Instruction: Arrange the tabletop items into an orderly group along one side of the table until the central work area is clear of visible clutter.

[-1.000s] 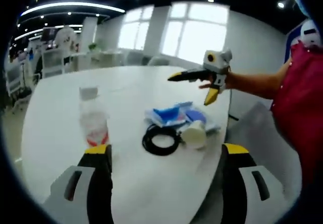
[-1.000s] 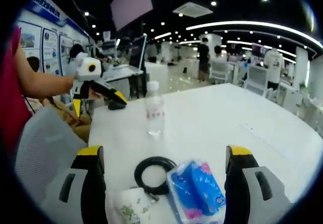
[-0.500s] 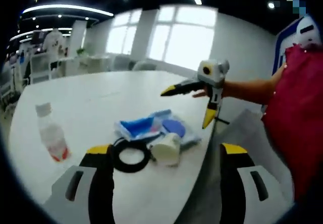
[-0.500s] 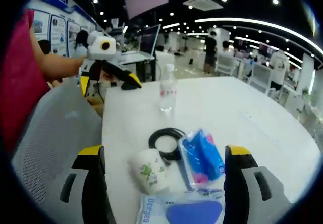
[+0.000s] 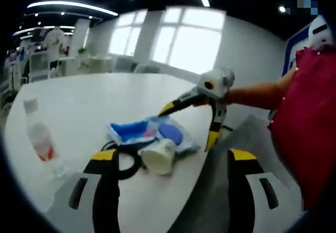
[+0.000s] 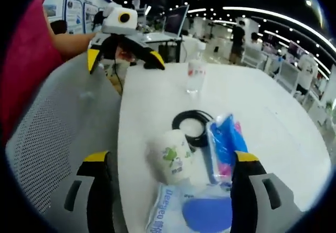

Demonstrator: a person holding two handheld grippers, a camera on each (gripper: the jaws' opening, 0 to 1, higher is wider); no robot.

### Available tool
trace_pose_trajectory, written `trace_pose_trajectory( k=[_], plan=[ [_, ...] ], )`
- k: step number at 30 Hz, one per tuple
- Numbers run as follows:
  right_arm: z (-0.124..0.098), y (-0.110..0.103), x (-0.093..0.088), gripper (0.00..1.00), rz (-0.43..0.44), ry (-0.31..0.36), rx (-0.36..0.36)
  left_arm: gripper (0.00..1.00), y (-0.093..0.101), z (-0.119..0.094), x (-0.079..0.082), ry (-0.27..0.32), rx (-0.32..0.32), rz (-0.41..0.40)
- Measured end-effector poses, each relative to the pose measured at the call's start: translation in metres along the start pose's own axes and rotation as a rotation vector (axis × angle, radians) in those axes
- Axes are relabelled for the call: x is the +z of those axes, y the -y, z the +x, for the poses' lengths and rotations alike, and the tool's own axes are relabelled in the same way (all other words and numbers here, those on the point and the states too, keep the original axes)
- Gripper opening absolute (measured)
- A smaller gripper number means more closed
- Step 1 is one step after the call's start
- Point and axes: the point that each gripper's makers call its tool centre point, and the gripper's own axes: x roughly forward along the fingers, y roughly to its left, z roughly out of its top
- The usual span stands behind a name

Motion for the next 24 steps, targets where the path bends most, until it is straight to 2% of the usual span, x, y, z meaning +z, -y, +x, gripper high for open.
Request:
trace_pose_trajectory(
  k=[11, 21, 24],
  plan=[
    [0.020, 0.000, -0.015, 0.84, -0.046, -0.074, 0.055, 0.81, -0.001, 0.002, -0.006, -0.011, -0.006, -0.010],
    [0.036, 0.001, -0.022, 0.66, -0.093, -0.131, 0.099, 0.81, 0.000, 0.003, -0.008, -0.018, -0.010, -0.015],
    [0.042, 0.000, -0.027, 0.64, -0.118, -0.160, 0.110, 0.81, 0.000, 0.003, -0.008, -0.019, -0.010, -0.015]
  ],
)
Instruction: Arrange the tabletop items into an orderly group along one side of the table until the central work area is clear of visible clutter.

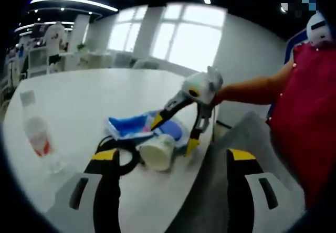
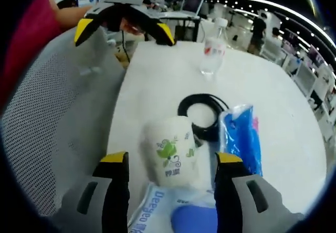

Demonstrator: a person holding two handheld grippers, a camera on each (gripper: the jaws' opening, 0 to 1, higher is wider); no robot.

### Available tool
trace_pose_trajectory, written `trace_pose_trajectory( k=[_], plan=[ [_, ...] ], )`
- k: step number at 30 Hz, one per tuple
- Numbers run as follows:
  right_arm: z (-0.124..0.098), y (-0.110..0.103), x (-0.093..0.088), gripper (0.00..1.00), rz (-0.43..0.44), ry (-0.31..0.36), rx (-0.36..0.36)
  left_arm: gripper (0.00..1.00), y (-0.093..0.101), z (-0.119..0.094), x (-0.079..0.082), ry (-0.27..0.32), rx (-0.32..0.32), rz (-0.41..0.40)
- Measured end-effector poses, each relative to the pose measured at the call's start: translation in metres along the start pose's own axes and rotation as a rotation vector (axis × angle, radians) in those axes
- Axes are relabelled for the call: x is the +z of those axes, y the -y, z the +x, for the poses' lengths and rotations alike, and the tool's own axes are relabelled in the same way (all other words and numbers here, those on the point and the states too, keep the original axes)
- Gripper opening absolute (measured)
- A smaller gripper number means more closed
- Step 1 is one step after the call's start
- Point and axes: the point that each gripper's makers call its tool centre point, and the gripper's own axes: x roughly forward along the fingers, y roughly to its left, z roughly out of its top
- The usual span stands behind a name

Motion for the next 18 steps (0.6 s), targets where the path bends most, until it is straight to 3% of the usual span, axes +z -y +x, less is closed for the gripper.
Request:
trace_pose_trajectory(
  k=[18],
  plan=[
    [0.016, 0.000, -0.010, 0.49, -0.085, -0.082, 0.037, 0.81, 0.000, 0.000, -0.002, -0.009, 0.002, -0.001]
  ],
)
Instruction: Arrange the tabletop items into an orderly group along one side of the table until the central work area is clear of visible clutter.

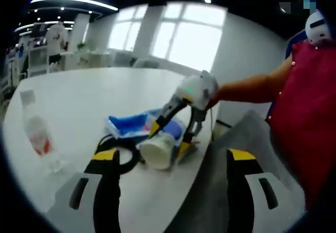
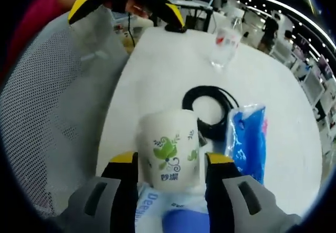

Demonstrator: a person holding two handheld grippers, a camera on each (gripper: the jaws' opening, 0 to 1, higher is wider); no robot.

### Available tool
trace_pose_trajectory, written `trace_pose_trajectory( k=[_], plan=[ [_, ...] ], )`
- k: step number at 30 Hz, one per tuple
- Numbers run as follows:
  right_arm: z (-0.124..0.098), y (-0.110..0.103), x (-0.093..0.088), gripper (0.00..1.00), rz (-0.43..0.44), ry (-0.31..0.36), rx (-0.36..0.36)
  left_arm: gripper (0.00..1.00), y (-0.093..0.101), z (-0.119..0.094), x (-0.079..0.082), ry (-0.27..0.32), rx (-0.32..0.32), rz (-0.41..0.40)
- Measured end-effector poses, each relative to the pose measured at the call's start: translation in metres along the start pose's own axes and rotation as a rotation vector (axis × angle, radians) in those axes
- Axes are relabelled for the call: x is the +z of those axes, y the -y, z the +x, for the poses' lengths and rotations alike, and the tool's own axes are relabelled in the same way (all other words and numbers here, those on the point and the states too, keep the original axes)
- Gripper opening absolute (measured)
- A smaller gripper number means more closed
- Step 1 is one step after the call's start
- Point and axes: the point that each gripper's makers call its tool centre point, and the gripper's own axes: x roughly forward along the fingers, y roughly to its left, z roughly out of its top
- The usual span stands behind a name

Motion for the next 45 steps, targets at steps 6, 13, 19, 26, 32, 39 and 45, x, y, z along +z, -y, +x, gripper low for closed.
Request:
trace_pose_trajectory(
  k=[6, 13, 19, 26, 32, 39, 45],
  plan=[
    [0.003, 0.000, 0.001, 0.45, -0.014, -0.007, 0.008, 0.81, 0.000, 0.000, 0.000, -0.002, 0.002, 0.000],
    [0.004, 0.002, -0.001, 0.41, -0.014, -0.016, 0.003, 0.81, 0.000, 0.000, -0.002, -0.007, 0.005, 0.000],
    [0.004, 0.002, -0.001, 0.40, -0.015, -0.013, 0.002, 0.80, -0.001, 0.000, -0.003, -0.012, 0.006, 0.001],
    [0.003, 0.003, -0.001, 0.39, 0.008, 0.019, -0.007, 0.80, -0.002, 0.000, -0.003, -0.016, 0.006, 0.002],
    [-0.004, 0.007, 0.005, 0.39, 0.070, 0.082, -0.024, 0.79, -0.002, 0.001, -0.003, -0.018, 0.006, 0.004],
    [-0.022, 0.020, 0.026, 0.39, 0.201, 0.240, -0.059, 0.78, -0.003, 0.000, 0.005, 0.008, 0.005, -0.001],
    [-0.040, 0.029, 0.049, 0.39, 0.281, 0.384, -0.072, 0.78, -0.005, -0.005, 0.017, 0.057, 0.011, -0.019]
  ],
)
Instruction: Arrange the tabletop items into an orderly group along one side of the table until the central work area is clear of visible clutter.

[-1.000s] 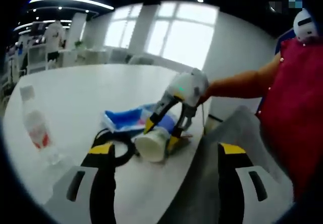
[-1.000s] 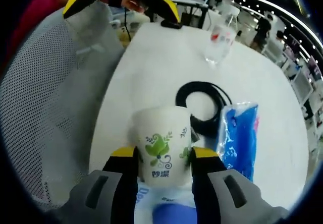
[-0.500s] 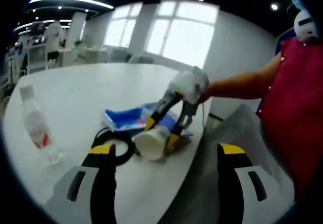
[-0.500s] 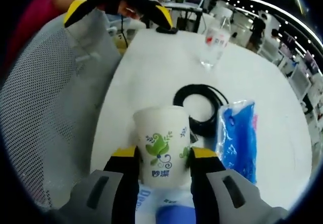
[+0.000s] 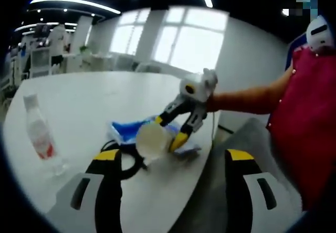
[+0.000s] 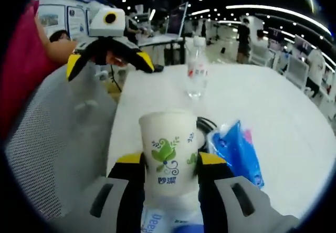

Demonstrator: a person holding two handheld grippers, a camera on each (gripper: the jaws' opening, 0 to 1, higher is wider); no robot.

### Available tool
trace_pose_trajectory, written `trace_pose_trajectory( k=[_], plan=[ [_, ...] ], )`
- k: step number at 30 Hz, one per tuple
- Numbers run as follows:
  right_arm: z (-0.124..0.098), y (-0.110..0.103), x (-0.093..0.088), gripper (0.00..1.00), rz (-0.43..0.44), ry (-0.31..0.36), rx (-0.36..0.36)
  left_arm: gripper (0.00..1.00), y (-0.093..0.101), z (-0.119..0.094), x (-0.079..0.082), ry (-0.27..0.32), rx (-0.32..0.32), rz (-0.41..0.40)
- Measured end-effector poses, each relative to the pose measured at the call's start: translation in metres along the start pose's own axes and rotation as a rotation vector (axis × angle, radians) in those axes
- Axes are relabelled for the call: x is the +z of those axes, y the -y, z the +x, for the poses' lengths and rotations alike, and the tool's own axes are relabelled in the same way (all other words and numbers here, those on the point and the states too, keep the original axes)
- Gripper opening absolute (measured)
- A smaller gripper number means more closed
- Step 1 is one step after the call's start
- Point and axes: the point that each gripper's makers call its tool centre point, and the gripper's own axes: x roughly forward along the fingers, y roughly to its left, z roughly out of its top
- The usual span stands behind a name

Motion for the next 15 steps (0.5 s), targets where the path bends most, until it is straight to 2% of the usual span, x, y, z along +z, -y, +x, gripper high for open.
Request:
trace_pose_trajectory(
  k=[3, 5, 7, 8, 10, 15],
  plan=[
    [-0.005, -0.003, 0.021, 0.39, 0.042, 0.098, 0.014, 0.77, 0.002, -0.001, 0.011, 0.036, -0.009, -0.010],
    [-0.010, -0.007, 0.045, 0.39, 0.091, 0.205, 0.032, 0.77, 0.005, -0.002, 0.021, 0.066, -0.015, -0.012],
    [-0.015, -0.009, 0.062, 0.39, 0.123, 0.280, 0.048, 0.77, 0.006, -0.003, 0.031, 0.099, -0.022, -0.015],
    [-0.017, -0.010, 0.066, 0.39, 0.129, 0.297, 0.051, 0.77, 0.006, -0.004, 0.036, 0.112, -0.024, -0.016],
    [-0.023, -0.014, 0.084, 0.39, 0.157, 0.380, 0.081, 0.76, 0.008, -0.005, 0.051, 0.162, -0.033, -0.027],
    [-0.043, -0.022, 0.123, 0.39, 0.167, 0.561, 0.125, 0.74, 0.009, -0.012, 0.081, 0.268, -0.049, -0.060]
  ],
)
